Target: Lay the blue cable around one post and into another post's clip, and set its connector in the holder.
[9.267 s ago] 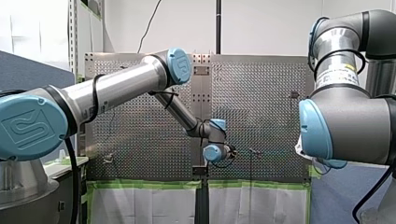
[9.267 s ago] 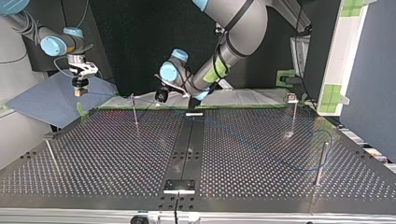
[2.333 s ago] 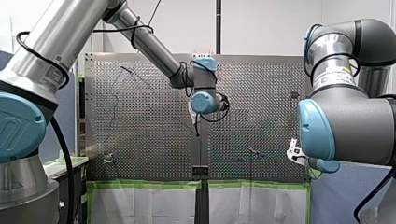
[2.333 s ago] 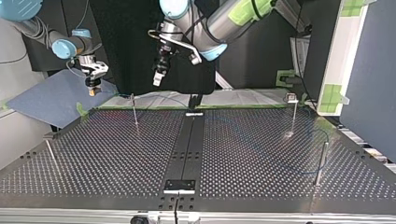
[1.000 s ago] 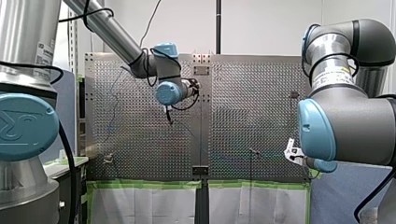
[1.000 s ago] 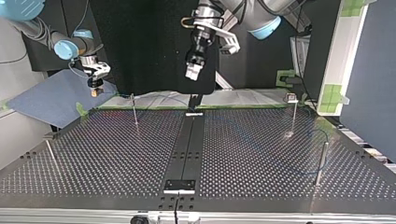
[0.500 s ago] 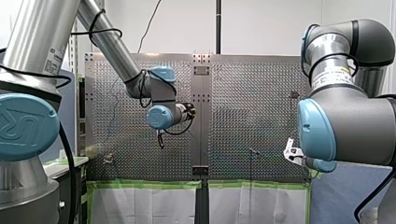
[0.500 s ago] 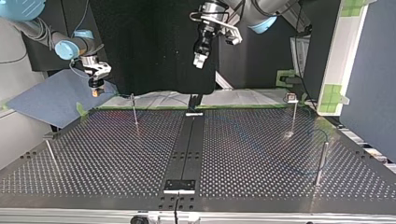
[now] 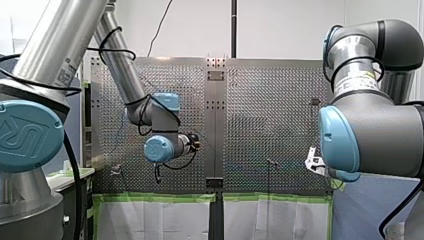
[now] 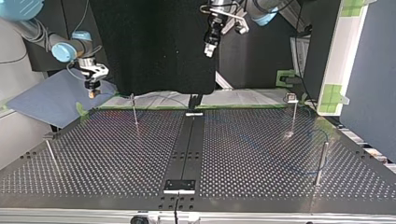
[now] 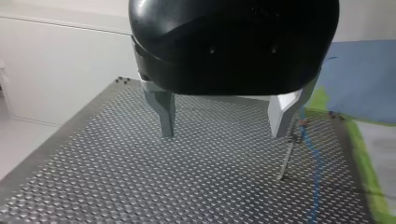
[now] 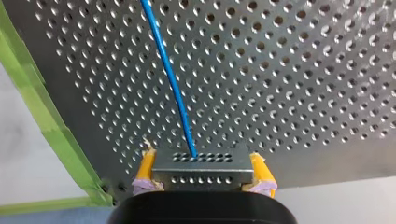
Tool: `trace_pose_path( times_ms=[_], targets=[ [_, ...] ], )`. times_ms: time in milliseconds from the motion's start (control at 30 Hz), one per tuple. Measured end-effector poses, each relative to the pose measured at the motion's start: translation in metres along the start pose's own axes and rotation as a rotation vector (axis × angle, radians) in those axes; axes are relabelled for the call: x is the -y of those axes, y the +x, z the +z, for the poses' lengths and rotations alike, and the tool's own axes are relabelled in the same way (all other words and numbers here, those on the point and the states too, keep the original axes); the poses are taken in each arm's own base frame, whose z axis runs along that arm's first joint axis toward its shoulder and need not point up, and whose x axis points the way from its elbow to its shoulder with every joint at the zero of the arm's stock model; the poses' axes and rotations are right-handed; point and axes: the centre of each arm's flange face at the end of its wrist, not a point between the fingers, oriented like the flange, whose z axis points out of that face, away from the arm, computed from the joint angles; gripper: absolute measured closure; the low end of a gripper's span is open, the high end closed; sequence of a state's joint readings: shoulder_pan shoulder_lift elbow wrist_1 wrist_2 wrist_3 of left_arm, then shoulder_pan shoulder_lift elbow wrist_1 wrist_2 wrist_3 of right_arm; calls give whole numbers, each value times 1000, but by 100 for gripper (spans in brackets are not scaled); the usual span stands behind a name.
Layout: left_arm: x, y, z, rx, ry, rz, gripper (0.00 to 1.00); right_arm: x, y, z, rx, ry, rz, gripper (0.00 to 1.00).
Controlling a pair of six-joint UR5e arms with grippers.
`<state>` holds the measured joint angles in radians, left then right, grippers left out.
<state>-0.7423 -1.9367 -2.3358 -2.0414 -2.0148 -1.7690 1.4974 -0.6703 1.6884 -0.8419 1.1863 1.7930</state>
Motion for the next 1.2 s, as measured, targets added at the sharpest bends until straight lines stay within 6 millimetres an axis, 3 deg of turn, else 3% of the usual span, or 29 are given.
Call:
trace_pose_path(
  times_ms=[233, 400, 667, 1200],
  targets=[
    [-16, 21, -24, -57, -11, 28, 0, 5, 29, 0, -15, -5, -11, 83],
    [-26, 28, -42, -93, -18, 44, 0, 9, 38, 1, -25, 2, -15, 83],
    [-41, 38, -70, -146, -27, 68, 0, 34, 66, 4, -45, 56, -17, 83],
    [-42, 39, -73, -149, -24, 66, 0, 102, 146, 3, -113, 134, -54, 83]
  ],
)
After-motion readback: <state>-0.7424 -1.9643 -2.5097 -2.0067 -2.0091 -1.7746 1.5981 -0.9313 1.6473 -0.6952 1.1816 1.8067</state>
